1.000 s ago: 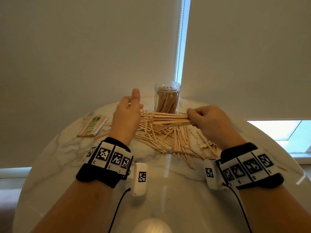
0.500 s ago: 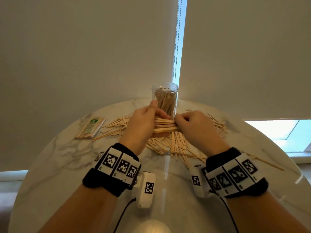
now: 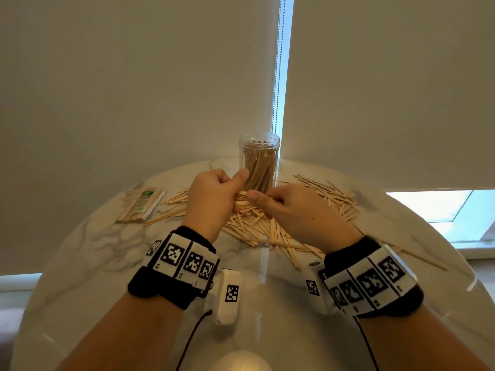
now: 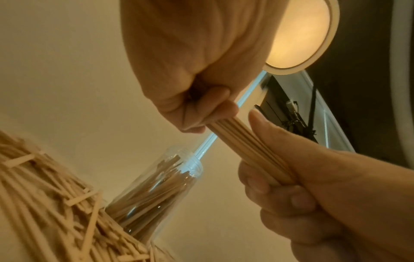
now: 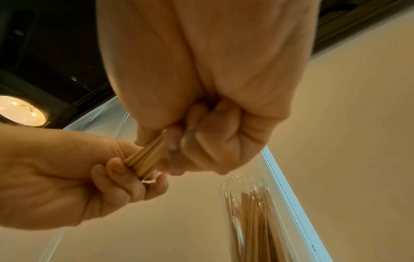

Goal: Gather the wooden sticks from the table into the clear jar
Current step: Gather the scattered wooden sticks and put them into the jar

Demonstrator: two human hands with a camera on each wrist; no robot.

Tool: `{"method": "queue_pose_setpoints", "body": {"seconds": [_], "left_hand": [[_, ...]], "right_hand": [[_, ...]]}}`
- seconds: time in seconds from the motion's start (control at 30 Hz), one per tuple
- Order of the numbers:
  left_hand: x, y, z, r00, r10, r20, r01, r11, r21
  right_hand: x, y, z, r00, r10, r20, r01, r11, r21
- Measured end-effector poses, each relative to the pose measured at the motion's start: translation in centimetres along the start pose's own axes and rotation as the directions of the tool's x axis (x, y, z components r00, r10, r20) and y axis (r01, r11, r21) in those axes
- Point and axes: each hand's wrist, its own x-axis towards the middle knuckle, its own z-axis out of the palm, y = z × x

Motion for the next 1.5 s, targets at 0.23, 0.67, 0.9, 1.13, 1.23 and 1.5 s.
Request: {"method": "queue_pose_setpoints", "body": {"seconds": [0.23,0.67,0.9,1.13,1.23,1.5], "left_hand": [[0.1,0.4,-0.4,0.999,0.05,0.017,-0.05,0.999,0.001],[0.8,0.1,1.0,0.973,-0.215,0.077,0.226,0.96,-0.166],[7.7,-0.8,2.1,0.959,-0.235,0.158,0.206,0.962,0.18],[12.6,-1.4,5.5,0.929,-0.263,0.261,0.239,0.964,0.119],[13.0,-2.5,5.9,0.946,-0.198,0.255,0.18,0.979,0.092],[13.6,-4.3,5.9,0.955,-0.129,0.266,0.09,0.984,0.154]], "right_hand": [[0.3,0.6,-0.9,0.995,0.063,-0.077,-0.058,0.996,0.072],[0.1,1.6,-1.9,0.984,0.149,-0.103,-0.132,0.979,0.154],[4.6,1.7,-6.6,0.925,0.261,-0.276,-0.251,0.965,0.069],[17.1,0.0,-8.5,0.974,0.183,-0.13,-0.224,0.773,-0.593],[19.7,-0.8,-7.4,0.983,0.183,0.022,-0.109,0.675,-0.73],[23.4,-1.5,-2.3,0.938,0.139,0.316,0.172,0.607,-0.776]]}}
